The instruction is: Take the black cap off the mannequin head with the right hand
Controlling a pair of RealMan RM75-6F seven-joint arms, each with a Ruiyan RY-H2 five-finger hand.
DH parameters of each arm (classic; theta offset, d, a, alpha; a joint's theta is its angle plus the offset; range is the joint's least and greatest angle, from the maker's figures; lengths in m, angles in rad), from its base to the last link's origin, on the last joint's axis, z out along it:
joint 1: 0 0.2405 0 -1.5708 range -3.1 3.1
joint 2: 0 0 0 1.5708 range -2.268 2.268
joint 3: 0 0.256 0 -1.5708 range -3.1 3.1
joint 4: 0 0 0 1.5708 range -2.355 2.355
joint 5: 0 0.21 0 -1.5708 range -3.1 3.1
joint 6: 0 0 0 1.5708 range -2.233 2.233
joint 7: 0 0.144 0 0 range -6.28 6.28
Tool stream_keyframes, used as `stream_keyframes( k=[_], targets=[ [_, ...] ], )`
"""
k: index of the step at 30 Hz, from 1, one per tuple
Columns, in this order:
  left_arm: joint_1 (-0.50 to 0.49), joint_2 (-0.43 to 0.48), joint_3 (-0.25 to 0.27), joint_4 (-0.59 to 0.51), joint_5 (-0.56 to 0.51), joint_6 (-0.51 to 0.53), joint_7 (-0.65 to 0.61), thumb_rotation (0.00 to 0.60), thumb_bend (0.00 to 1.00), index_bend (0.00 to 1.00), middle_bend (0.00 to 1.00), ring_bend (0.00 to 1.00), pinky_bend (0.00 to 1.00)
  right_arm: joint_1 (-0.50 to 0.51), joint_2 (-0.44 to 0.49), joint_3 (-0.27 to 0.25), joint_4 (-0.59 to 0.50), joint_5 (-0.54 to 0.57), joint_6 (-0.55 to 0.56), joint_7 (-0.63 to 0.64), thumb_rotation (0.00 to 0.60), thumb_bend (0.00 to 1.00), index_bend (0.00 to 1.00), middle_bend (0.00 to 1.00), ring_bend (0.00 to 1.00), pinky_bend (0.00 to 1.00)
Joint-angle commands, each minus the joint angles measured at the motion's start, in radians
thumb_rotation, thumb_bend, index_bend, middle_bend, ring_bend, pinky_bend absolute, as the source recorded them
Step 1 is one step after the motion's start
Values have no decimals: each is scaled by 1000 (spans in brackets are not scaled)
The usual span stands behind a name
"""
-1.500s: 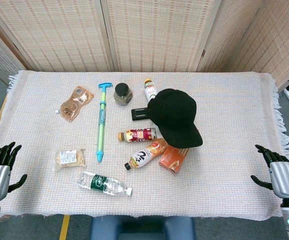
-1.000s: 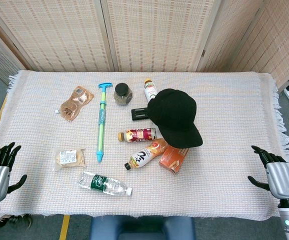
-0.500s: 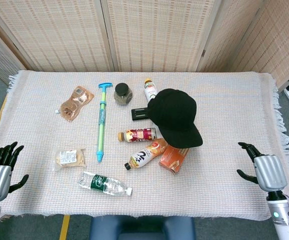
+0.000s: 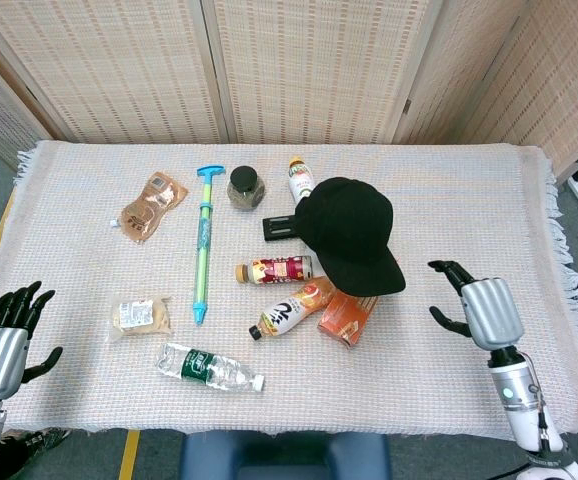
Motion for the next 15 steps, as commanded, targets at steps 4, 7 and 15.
stream_keyframes(
  k=[4,7,15],
  targets=[
    [-5,1,0,-2,1,-6,-1,600,300,178,77,88,118,51,-63,22,3,13,-28,-17,600,79,277,362,840,999],
    [-7,2,0,-2,0,-8,-2,600,300,181,77,87,117,66,-92,26,12,16,-27,-35,600,78,284,367,841,1000],
    [-11,1,4,3,-2,-19,-9,600,299,188,78,87,118,96,-166,43,53,27,-11,-28,600,123,319,383,843,1000]
  ],
)
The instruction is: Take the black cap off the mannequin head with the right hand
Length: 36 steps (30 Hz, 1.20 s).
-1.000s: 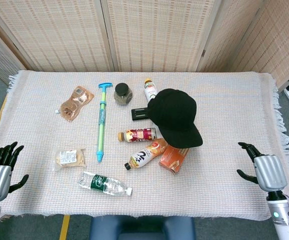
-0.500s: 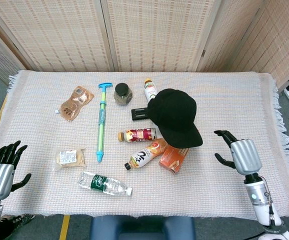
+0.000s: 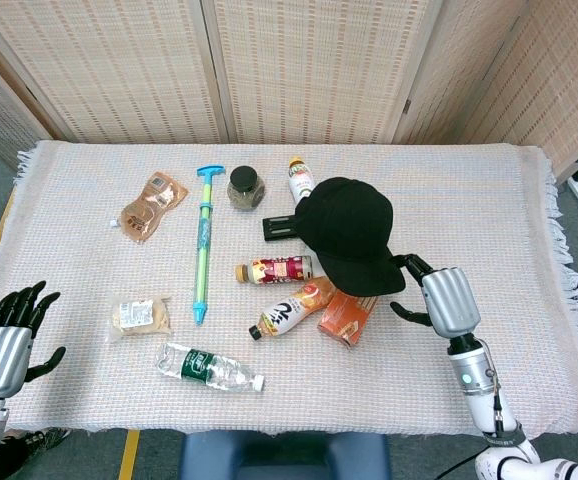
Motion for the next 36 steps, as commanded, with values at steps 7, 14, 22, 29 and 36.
stream_keyframes(
  k=[7,14,22,29,36],
  targets=[
    [-2,3,3,2,-3,-8,-21,600,300,216,78,87,118,35,-75,19,66,12,17,21,600,207,369,416,850,1000],
    [-4,7,4,0,-6,-14,-35,600,299,225,77,88,118,49,-112,23,113,17,29,54,600,360,528,503,871,1000],
    [-6,9,4,-1,-6,-16,-40,600,299,231,77,87,117,50,-133,28,148,3,65,99,600,581,690,617,919,1000],
    [-11,13,5,-13,-1,-19,-40,600,299,234,78,87,115,63,-157,69,189,13,107,144,600,694,765,650,939,1000],
    [-14,16,5,-17,-4,-24,-40,600,299,234,77,86,115,98,-144,118,197,30,106,125,600,708,786,659,941,1000]
  ],
)
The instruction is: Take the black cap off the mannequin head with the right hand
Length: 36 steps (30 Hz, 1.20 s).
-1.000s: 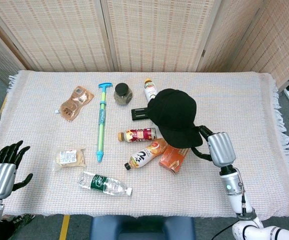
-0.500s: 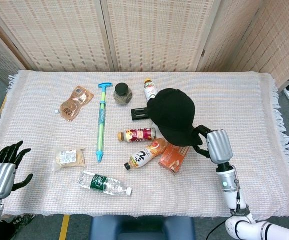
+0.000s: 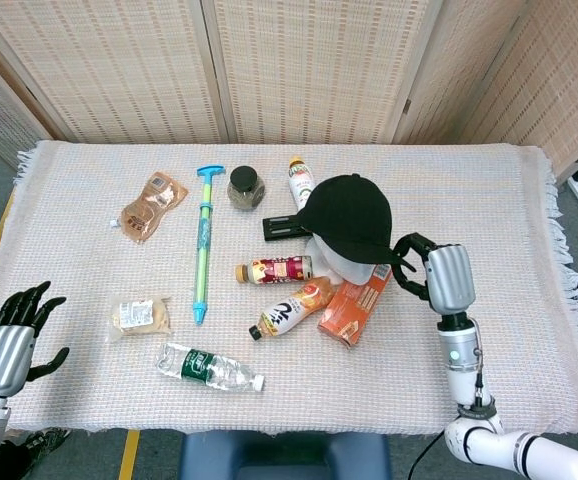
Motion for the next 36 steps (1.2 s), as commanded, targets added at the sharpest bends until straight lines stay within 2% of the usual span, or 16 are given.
stream_keyframes(
  k=[1,11,20,29,36],
  targets=[
    [-1,1,0,-2,1,-1,0,600,299,234,77,86,115,20,10,24,6,11,-6,-15,600,708,787,660,941,1000],
    [-9,4,-1,-14,4,-7,4,600,300,233,78,87,114,99,47,103,64,67,-63,-42,600,711,801,670,947,1000],
    [-17,4,0,-23,4,-16,14,600,299,232,77,87,114,184,42,140,201,117,-130,-48,600,720,806,671,947,1000],
    [-21,2,2,-21,-5,-29,13,600,299,231,77,87,114,236,24,124,340,138,-166,-75,600,724,808,672,947,1000],
    [-21,1,7,-13,-7,-33,7,600,299,230,78,87,114,198,93,78,332,132,-167,-74,600,725,808,672,948,1000]
  ],
)
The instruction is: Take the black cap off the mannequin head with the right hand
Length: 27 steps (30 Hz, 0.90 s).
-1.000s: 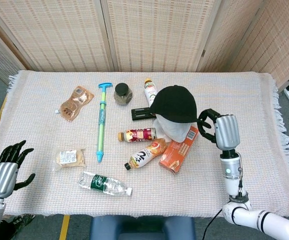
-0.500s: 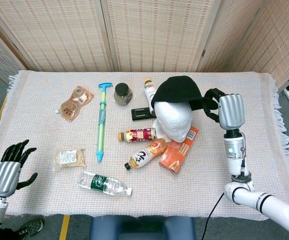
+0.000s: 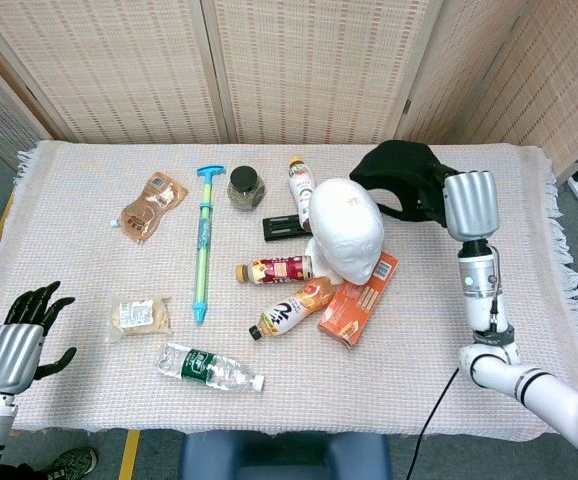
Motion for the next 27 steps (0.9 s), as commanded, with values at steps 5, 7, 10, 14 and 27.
stream_keyframes(
  k=[5,7,10,14,27],
  targets=[
    [-5,-7,3,3,10,-3,-4,600,300,229,78,87,114,-81,99,-74,-73,-9,-4,11,600,726,812,672,948,1000],
    [-8,-8,4,1,15,-4,-3,600,300,227,78,87,114,-98,117,-100,-82,-17,-12,20,600,726,814,673,947,1000],
    [-11,-10,5,-5,21,-5,2,600,298,227,77,86,114,-110,123,-138,-66,-33,-33,36,600,727,815,673,948,1000],
    [-12,-9,9,-14,26,-6,8,600,299,227,78,86,114,-112,98,-184,-18,-57,-63,73,600,727,815,674,947,1000],
    [-10,3,15,-32,21,-8,19,600,299,223,77,87,111,-151,65,-271,-34,-68,-116,109,536,47,248,432,566,927]
  ],
)
